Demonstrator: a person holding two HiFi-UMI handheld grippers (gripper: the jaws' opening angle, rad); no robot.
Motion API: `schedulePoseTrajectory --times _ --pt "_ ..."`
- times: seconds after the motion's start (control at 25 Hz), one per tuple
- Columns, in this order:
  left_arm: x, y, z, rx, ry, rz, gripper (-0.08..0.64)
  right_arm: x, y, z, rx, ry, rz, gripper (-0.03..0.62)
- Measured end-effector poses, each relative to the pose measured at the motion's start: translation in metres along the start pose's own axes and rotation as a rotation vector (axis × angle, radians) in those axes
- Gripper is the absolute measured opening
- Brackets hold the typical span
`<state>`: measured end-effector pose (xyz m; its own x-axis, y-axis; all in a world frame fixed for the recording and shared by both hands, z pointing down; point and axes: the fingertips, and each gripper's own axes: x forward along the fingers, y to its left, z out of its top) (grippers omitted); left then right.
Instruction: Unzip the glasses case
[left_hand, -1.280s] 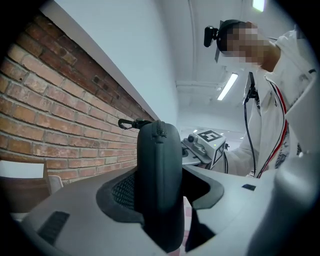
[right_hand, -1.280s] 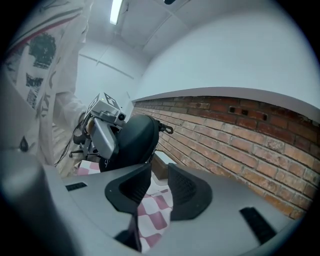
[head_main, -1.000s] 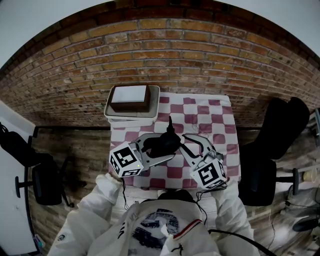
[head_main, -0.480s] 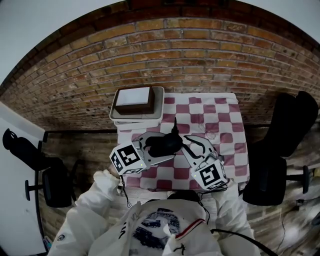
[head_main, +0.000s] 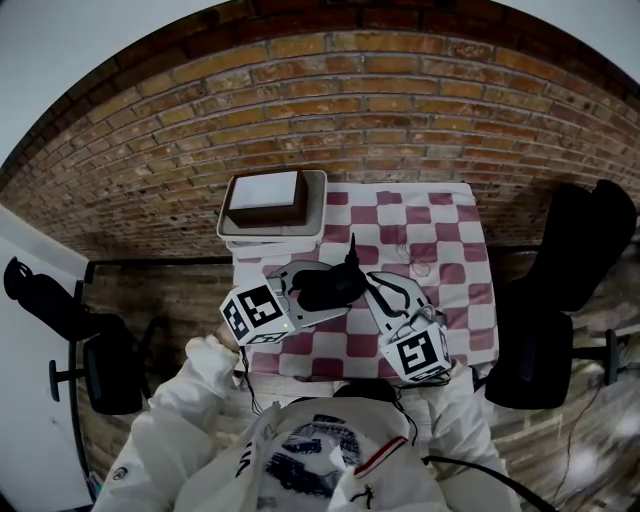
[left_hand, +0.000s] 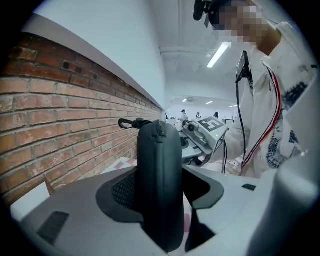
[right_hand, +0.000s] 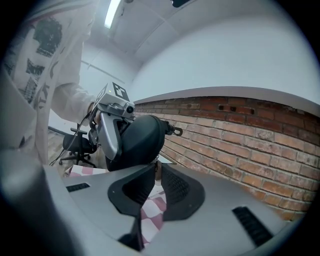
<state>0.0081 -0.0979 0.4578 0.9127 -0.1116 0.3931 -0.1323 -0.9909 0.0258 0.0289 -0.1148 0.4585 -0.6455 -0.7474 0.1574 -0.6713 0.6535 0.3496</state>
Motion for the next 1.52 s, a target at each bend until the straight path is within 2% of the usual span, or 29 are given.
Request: schedulePoseTrajectory --times 0.32,0.92,1.16,1.28,1.52 --pt "0.004 0.001 -0.005 -0.019 -0.004 -0.012 0.249 -0.002 0.001 -0.001 -0.013 0.037 -0.008 0.021" --pt "0.008 0.007 -0.014 -0.070 -0.035 -0.007 0.249 0.004 0.000 -0.010 -0.140 0.144 -0.005 0.015" --pt "0.013 0.009 -0.023 -0.060 0.001 -0.005 0.249 0.005 -0.001 -0.020 -0.217 0.197 0.002 0.015" --pt "0.019 0.012 -0.029 -0.035 0.034 0.007 0.249 0.006 -0.005 -0.026 -0.235 0.220 -0.015 0.015" --pt "0.023 0.017 -0.033 -0.045 0.065 0.012 0.247 0.009 -0.010 -0.029 -0.261 0.236 -0.017 0.015"
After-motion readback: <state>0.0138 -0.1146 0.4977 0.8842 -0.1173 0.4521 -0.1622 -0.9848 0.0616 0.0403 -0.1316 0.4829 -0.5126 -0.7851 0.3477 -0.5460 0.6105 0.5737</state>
